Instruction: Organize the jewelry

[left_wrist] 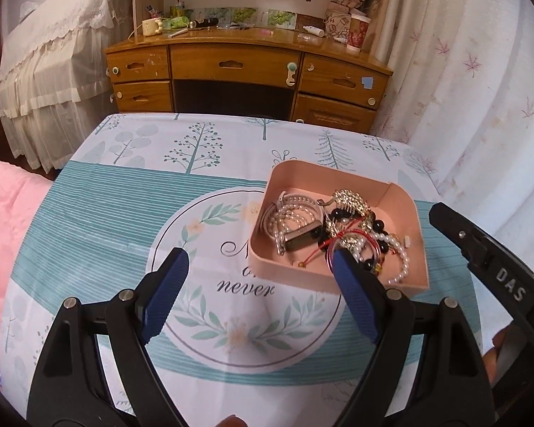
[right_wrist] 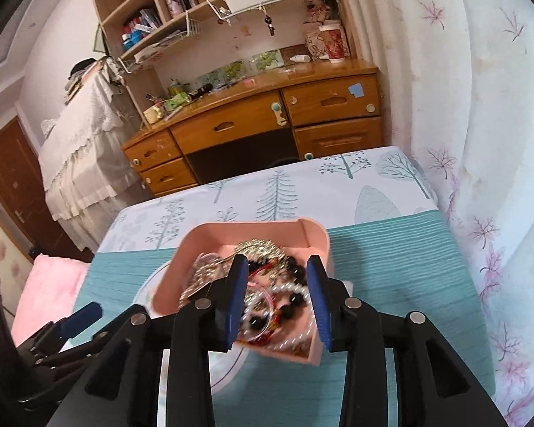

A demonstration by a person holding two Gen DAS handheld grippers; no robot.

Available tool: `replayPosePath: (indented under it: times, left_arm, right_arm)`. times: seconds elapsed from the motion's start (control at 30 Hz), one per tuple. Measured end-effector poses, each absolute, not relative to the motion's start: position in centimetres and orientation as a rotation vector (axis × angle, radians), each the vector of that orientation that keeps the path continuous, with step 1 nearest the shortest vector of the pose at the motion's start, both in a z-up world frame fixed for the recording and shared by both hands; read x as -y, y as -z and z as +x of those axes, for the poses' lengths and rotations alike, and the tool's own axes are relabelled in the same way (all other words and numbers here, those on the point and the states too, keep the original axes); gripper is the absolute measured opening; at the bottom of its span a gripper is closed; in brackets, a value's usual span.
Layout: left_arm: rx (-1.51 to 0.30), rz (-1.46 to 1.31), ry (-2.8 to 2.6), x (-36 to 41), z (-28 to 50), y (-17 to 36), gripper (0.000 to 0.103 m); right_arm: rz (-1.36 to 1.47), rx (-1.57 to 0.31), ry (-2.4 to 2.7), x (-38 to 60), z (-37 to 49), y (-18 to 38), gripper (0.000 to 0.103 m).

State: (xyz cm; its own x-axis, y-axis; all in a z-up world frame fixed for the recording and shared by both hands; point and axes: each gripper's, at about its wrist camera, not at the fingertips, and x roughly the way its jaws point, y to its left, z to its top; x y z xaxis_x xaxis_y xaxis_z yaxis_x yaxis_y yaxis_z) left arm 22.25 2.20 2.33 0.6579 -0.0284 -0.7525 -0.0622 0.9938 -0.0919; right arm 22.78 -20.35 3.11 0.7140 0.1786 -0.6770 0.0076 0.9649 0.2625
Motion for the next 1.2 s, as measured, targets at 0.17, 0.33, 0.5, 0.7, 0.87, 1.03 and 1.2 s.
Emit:
replayPosePath:
  times: [0.17,0.33,0.5,0.7,0.87,1.03,1.2]
  left_arm:
    - [-0.85,-0.105,0.005,-2.0,19.8,-3.1,0.081]
    - [-0.833,-0.069,0.028,-1.5,15.9,-3.5,0.081]
    - [-0.825,-0.057,0.04,-1.6,11.5,-3.7,0.081]
    - [-0.813,-0.066,0.013,-2.4,5.8,-3.6,0.081]
    - [-0.812,-0.059,-0.025,-3.1,1.8,-2.6,0.081]
    - [-0.833,-0.085,-0.023,-3.6,-0.4,-1.5,0.081]
    - [-0.832,-0.08,-0.03,-3.3,-1.7,-1.0,0.081]
  right_arm:
    - [0.25,-0.774,-0.107,19.8,19.2,-4.2,0.035]
    - [0.214,-0.79,-0.12,18.7,14.8,-4.3,0.035]
    - [0.173,-0.796,-0.127,17.3,10.1,-4.0,0.035]
    - [0.116,-0.786,-0.126,15.3,3.2,-3.7,0.036]
    - [0.088,-0.775,-0.128,13.6,-2.3,-2.9,0.038]
    - [0.068,-0.818,-0.137,12.8,-5.4,-1.7,0.038]
    - [0.075,-0.809,-0.116,12.9,-7.8,-1.2,0.038]
